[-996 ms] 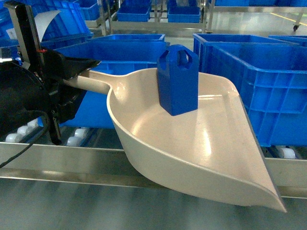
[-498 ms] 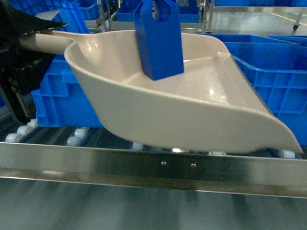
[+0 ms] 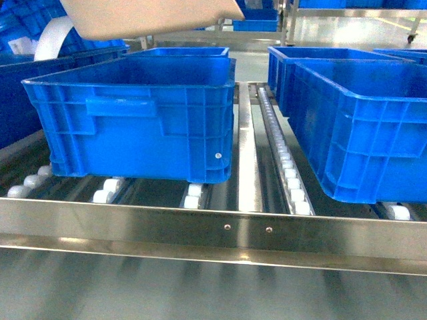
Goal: Place part in tray to right shelf
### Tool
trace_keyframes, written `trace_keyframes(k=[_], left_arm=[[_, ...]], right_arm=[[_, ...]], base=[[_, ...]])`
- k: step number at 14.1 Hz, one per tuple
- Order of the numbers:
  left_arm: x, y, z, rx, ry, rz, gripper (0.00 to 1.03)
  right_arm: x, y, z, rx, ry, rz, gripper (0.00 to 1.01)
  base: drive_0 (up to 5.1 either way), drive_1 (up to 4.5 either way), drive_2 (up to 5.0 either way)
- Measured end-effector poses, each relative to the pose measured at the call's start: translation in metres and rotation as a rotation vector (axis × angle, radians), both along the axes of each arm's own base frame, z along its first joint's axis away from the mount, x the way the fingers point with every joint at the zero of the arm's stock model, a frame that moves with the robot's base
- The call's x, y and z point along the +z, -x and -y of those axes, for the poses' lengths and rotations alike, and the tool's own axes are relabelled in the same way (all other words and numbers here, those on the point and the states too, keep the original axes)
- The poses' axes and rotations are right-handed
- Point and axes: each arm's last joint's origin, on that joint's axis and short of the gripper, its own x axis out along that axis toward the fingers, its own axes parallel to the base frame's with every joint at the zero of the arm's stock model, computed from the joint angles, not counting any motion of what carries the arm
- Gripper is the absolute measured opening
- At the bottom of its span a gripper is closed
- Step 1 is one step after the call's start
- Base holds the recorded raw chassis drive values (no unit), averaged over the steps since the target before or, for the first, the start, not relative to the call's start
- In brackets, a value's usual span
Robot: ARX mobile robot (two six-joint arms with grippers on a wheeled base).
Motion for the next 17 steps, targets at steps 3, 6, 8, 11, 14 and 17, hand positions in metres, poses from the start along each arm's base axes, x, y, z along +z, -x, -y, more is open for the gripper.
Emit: trace_keyframes(k=[3,6,8,11,14,17], left_arm=[[0.020,-0.045,-0.020,0.259,-0.140,-0.091,0.14],[0.033,-0.056,-0.005,0.289,-0.234,-0.099,0.14],[0.041,-0.063,0.002,0.291,-0.282,-0.091,0.14],[0.051,-0.068,0.009,0.359,-0.396,-0.109,0.14],[0.052,-0.068,0.000,0.405,-0.433,-0.115,0.14],[0.050,-0.063,0.002,0.385,-0.430,-0.101,0.14]], right_arm=[[0.000,0.000,0.000,0.000,0.000,0.000,0.98],[0.000,0.000,0.000,0.000,0.000,0.000,0.98],[0.000,0.000,0.000,0.000,0.000,0.000,0.98],[0.000,0.000,0.000,0.000,0.000,0.000,0.98],[0.000,0.000,0.000,0.000,0.000,0.000,0.98],[0.000,0.000,0.000,0.000,0.000,0.000,0.98]], base=[[0.0,0.00,0.0],[0.0,0.00,0.0],[0.0,0.00,0.0],[0.0,0.00,0.0],[0.0,0.00,0.0],[0.0,0.00,0.0]])
